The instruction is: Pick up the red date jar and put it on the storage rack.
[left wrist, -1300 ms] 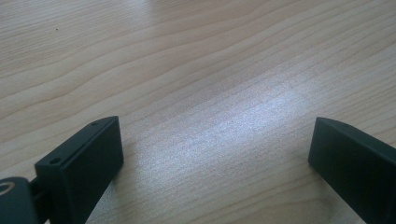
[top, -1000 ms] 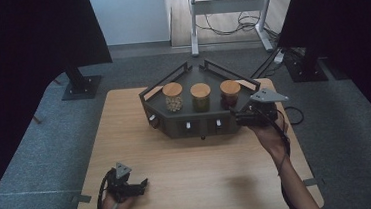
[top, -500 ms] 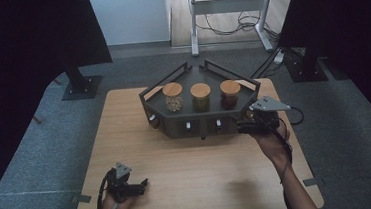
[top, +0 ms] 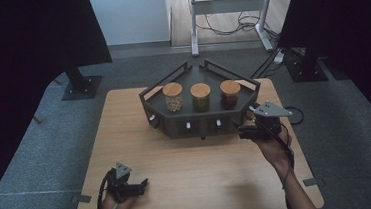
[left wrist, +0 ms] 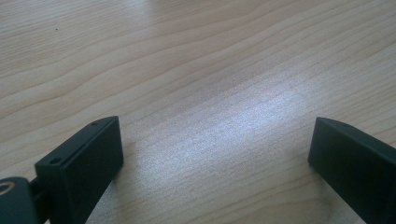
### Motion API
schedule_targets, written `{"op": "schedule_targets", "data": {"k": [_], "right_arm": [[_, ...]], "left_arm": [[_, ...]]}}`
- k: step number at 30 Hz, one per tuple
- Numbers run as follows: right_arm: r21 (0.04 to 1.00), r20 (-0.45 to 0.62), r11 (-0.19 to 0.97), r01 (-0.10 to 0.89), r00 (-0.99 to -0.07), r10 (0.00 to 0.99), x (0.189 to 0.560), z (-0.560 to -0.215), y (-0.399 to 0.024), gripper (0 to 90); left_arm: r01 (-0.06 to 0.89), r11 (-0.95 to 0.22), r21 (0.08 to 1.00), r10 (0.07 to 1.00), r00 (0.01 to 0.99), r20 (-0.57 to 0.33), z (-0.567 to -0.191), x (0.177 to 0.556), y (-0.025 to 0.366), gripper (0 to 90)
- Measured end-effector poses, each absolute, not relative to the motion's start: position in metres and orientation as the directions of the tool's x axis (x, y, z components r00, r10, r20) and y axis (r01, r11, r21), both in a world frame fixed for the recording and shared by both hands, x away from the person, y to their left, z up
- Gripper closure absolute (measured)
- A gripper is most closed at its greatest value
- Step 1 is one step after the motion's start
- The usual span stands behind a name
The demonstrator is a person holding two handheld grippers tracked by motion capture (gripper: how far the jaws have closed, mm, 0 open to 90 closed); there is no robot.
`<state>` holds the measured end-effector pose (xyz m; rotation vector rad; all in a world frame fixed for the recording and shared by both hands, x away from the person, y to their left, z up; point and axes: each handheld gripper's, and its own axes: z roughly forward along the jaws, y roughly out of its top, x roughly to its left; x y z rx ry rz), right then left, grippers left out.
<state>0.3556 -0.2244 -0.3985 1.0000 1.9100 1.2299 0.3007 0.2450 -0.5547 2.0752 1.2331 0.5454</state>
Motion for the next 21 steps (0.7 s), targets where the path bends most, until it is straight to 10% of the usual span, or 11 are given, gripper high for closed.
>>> {"op": "schedule_targets", "data": {"k": [21], "right_arm": [[0.927,-0.1,0.262,0.267,-0.498,0.861,0.34,-0.416,-0.234,8.5]], "left_arm": [[0.609,-0.341,0.716,0.883,0.469,0.022,-0.555,0.301,0.245,2.9]]}}
